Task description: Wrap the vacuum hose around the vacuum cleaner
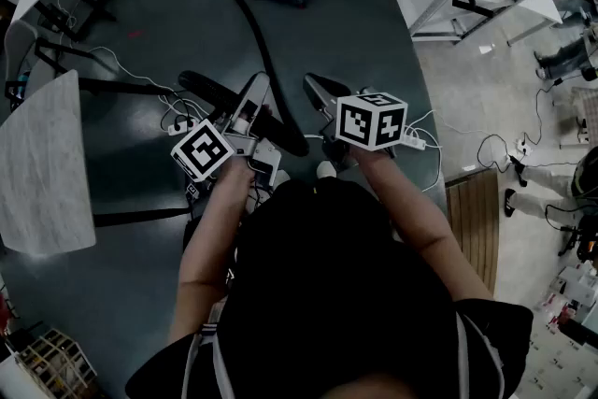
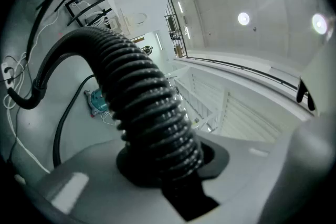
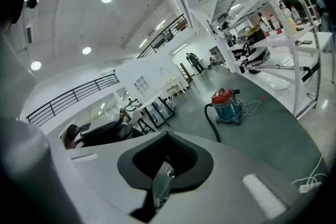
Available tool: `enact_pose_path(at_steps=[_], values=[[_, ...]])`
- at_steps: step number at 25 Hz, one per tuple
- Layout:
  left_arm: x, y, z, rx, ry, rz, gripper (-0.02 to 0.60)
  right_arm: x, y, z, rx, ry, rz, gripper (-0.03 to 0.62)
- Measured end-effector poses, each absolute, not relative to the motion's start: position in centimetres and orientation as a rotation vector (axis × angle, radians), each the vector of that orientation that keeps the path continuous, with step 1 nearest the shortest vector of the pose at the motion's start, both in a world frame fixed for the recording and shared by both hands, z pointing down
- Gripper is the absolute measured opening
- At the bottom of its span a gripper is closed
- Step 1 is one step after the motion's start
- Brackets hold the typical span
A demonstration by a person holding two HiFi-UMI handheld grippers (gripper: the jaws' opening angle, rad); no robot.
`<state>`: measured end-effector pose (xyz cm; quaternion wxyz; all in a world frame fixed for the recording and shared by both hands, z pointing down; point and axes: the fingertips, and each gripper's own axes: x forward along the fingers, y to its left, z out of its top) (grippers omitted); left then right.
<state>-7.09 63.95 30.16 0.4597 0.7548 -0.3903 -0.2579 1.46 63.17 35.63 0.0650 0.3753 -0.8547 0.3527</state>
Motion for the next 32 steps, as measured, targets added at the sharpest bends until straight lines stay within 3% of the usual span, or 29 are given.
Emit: enact_pose_path(at_steps=[18, 32], values=[[-7.4, 63.2, 30.1, 1.863, -0.93, -0.609, 0.112, 1.3, 62.4, 36.0, 1.165, -2.567, 1.003, -0.003], [-14.3, 63.2, 31.6, 1.846, -0.896, -0.544, 0.112, -4.1, 62.2, 38.4, 1.108, -2.478, 0.972, -0.003]])
